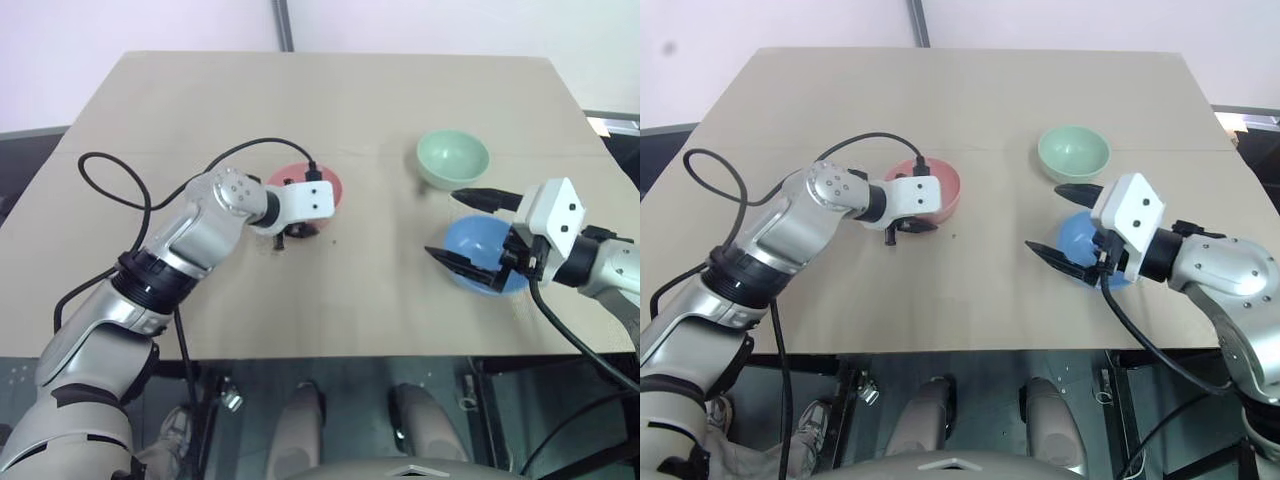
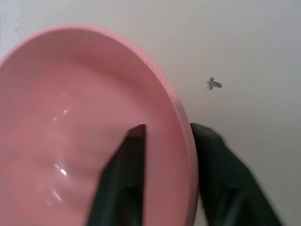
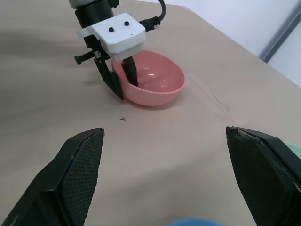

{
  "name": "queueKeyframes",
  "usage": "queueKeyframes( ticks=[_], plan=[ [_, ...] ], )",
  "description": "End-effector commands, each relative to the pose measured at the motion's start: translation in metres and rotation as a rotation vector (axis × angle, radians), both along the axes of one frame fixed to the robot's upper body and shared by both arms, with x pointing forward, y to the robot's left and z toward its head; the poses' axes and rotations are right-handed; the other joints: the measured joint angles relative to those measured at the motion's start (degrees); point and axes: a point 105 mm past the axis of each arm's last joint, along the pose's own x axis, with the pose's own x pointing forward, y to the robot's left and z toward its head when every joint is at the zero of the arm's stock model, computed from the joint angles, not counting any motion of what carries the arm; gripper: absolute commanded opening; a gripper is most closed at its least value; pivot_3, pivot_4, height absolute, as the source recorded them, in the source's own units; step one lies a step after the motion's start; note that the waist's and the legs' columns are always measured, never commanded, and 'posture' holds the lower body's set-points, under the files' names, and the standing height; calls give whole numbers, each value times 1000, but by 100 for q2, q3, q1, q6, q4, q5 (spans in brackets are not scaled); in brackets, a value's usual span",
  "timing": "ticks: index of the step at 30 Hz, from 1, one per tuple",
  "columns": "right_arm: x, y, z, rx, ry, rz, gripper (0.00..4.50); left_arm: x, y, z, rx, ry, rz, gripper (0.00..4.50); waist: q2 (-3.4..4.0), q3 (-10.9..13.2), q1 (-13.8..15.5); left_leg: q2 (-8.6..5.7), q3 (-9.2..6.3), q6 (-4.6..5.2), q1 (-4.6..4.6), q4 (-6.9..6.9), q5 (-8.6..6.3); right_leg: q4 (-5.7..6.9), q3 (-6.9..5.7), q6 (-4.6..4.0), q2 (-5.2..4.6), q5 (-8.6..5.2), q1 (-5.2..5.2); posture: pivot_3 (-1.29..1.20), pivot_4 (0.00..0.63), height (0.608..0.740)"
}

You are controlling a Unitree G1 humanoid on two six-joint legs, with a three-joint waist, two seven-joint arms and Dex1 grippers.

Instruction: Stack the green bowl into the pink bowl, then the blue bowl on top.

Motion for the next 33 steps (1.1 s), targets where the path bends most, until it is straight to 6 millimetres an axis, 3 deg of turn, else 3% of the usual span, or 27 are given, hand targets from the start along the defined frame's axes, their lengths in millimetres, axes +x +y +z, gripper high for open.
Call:
queueKeyframes(
  ticks=[1,7,13,14,18,19,20,21,26,28,33],
  plan=[
    [-5,-2,10,-7,-55,-28,4500,-12,-11,20,-27,-15,-124,63,0,0,0,0,0,0,0,1,0,0,0,0,0,0,0,0,150,740],
    [-3,-4,10,-2,-58,-45,4500,-49,-5,19,22,57,-303,63,1,0,-15,3,0,0,-1,-2,0,4,0,-1,2,0,-5,0,150,740],
    [1,-2,9,6,-55,-38,4500,-67,-2,11,57,57,-436,63,0,0,18,2,1,0,-3,6,0,5,0,0,0,0,-4,0,150,740],
    [1,-2,9,7,-55,-36,4500,-71,-3,11,40,65,-465,812,0,0,13,2,1,0,-4,8,0,5,0,0,0,0,-3,0,150,740],
    [3,-2,8,1,-59,-33,4500,-78,-8,13,7,67,-506,2275,0,0,9,2,1,1,-4,9,0,6,0,0,1,0,-4,0,150,740],
    [4,-3,8,2,-56,-34,4500,-77,-10,16,-4,40,-502,2833,0,0,9,2,1,1,-4,9,0,6,0,0,1,0,-4,0,150,740],
    [5,-3,8,3,-53,-35,4500,-75,-12,18,-11,21,-499,2974,0,0,9,2,1,1,-4,9,0,6,0,0,1,0,-4,0,150,740],
    [8,-4,8,-3,-40,-39,4500,-73,-8,24,-40,30,-451,3611,0,0,10,2,1,1,-3,9,0,6,0,0,1,0,-3,0,150,740],
    [44,-15,9,-40,-6,-120,4500,-70,12,58,-277,79,-228,3611,-1,1,-63,4,2,1,2,15,1,18,2,1,3,0,-4,0,150,740],
    [59,-17,7,-57,27,-134,4500,-63,23,69,-386,-44,-144,3611,1,1,-90,4,2,1,7,14,1,25,2,0,4,-1,-4,0,150,740],
    [104,-13,-3,-123,90,-158,4500,-77,28,76,-630,-84,-85,3611,-2,2,-116,4,9,1,12,11,1,33,8,-1,0,0,-5,0,150,740]
  ],
)
